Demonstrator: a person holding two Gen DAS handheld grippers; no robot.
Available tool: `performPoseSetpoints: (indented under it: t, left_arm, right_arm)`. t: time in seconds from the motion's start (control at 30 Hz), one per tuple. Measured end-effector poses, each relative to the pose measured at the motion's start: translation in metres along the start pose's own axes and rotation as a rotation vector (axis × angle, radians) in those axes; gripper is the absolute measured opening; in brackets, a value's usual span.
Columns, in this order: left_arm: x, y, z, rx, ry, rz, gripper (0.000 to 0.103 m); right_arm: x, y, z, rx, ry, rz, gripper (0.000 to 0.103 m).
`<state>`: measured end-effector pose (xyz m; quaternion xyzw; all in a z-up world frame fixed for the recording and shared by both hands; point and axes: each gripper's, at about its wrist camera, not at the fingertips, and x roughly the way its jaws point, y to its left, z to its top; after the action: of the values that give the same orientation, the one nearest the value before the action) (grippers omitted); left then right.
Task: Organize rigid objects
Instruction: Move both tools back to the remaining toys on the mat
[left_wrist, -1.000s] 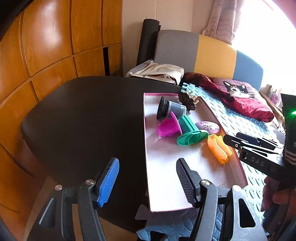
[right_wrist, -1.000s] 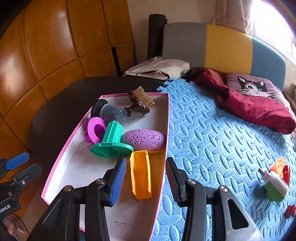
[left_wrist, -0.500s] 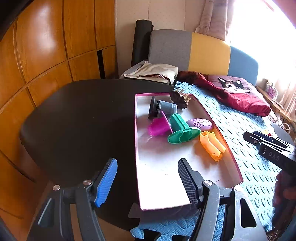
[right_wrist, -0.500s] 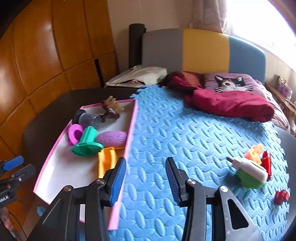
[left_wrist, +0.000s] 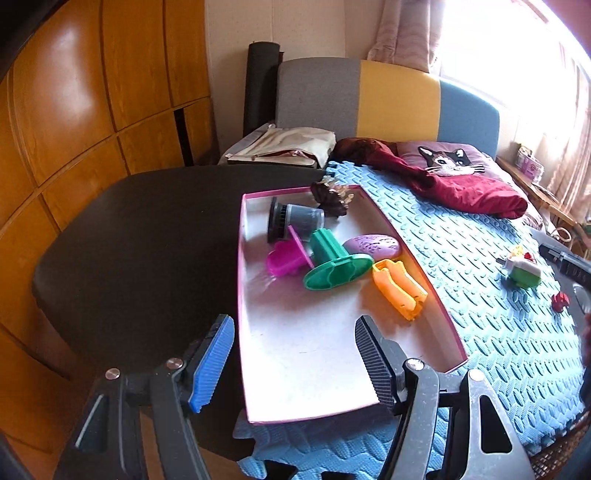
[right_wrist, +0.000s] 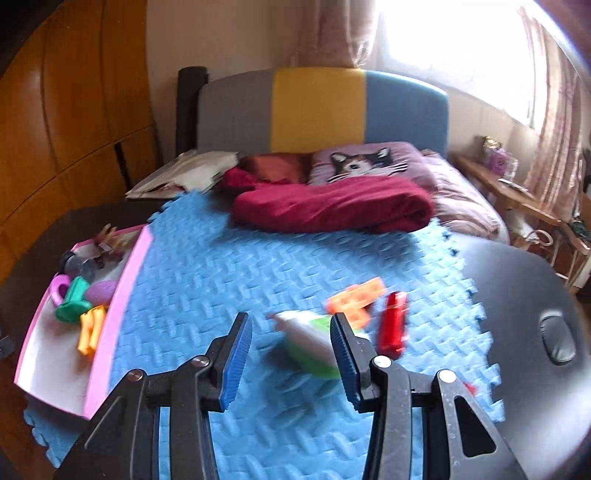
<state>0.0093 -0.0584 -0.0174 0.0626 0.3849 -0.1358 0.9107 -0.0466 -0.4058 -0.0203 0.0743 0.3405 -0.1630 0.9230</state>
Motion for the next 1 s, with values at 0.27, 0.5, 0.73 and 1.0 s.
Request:
performPoseSetpoints:
  t: [0.27, 0.5, 0.73, 1.0]
  left_arm:
    - [-0.002, -0.027, 0.011, 0.07, -0.023, -0.013, 0.071]
    - [0.003, -0.063, 0.022, 0.152, -0.027, -0.039, 0.071]
    - [0.013, -0.108, 0.032, 0.231, -0.016, -0.085, 0.071]
    - [0.033, -0.158, 0.039, 0.294, 0.029, -0.179, 0.071]
  right_arm:
    - [0.004, -0.077, -0.003, 0.118, -0.056, -0.143, 0.044]
    - [0.002, -0.104, -0.003, 0.253, -0.045, -0.114, 0.044]
    - [-0.003, -0.117, -0.004, 0.327, -0.052, -0.11, 0.044]
    - [0.0, -0.144, -0.011, 0.463, -0.005, -0.185, 0.044]
